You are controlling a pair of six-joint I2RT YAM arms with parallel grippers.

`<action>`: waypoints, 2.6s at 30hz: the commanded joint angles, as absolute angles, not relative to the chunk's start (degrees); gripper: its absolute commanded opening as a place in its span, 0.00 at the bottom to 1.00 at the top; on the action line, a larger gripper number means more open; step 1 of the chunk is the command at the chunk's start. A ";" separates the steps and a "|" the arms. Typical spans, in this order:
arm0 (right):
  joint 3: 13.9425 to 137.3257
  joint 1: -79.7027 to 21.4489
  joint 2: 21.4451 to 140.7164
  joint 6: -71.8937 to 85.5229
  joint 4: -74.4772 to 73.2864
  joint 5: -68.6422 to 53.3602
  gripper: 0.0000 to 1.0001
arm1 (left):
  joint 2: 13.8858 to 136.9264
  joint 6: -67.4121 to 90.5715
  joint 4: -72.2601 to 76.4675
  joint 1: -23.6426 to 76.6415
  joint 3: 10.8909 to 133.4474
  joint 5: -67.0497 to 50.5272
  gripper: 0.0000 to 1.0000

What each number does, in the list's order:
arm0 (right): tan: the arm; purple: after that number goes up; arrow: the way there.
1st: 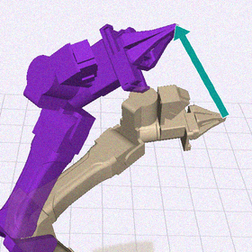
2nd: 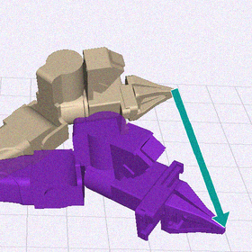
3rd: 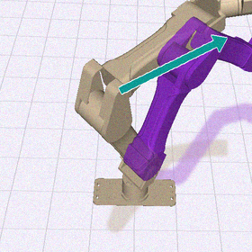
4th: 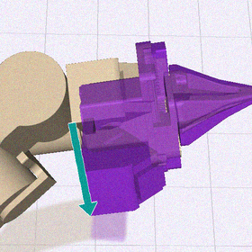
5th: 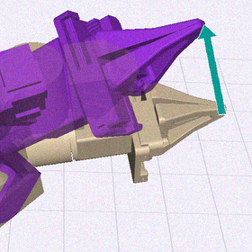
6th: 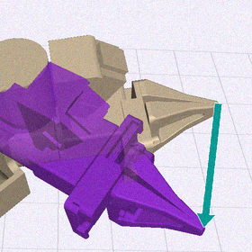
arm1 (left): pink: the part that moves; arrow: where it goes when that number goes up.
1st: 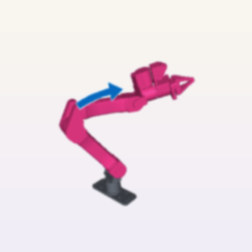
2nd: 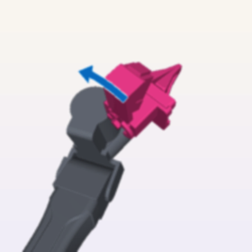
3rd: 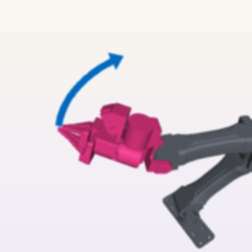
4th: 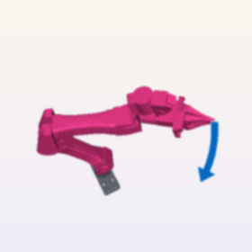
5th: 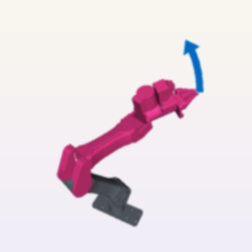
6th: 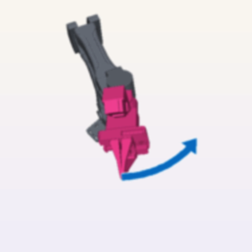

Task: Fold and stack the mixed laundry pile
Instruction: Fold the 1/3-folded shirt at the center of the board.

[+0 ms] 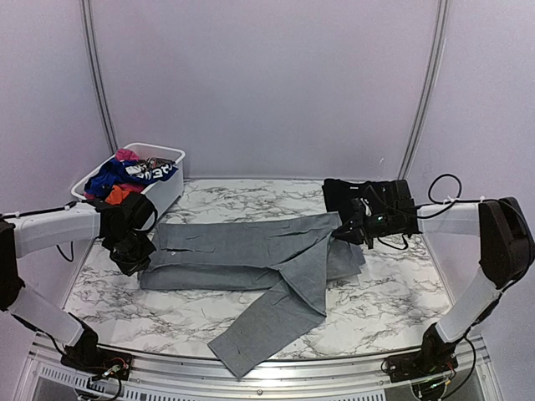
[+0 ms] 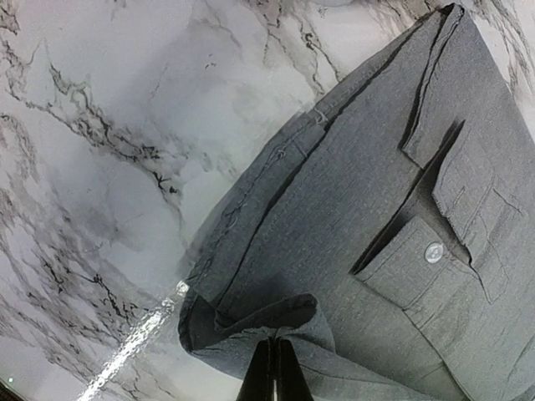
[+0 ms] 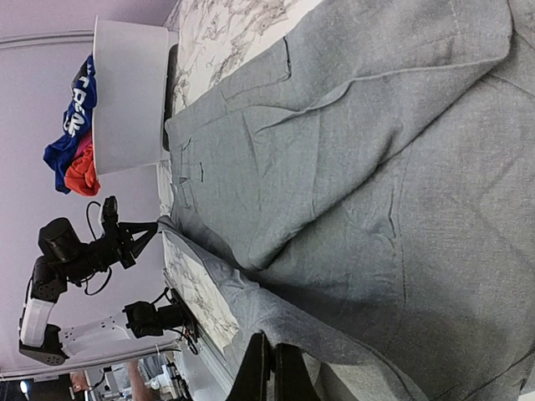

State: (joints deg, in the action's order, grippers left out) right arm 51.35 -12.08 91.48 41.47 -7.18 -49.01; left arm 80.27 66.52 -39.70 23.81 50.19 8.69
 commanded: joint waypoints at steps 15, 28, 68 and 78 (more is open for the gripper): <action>50.99 -9.93 94.41 38.33 -3.95 -47.93 0.00 | 85.28 56.55 -30.04 23.36 52.60 15.87 0.00; 49.76 -9.93 100.45 35.11 -2.72 -47.27 0.00 | 82.72 45.71 -26.76 24.14 52.24 11.38 0.61; 47.19 -11.19 83.15 27.20 -19.42 -38.86 0.39 | 83.00 7.35 -26.94 70.27 51.94 -0.58 0.99; 43.52 -11.17 76.71 29.35 -18.69 -38.20 0.43 | 103.98 -5.39 -33.11 76.92 72.59 2.88 0.81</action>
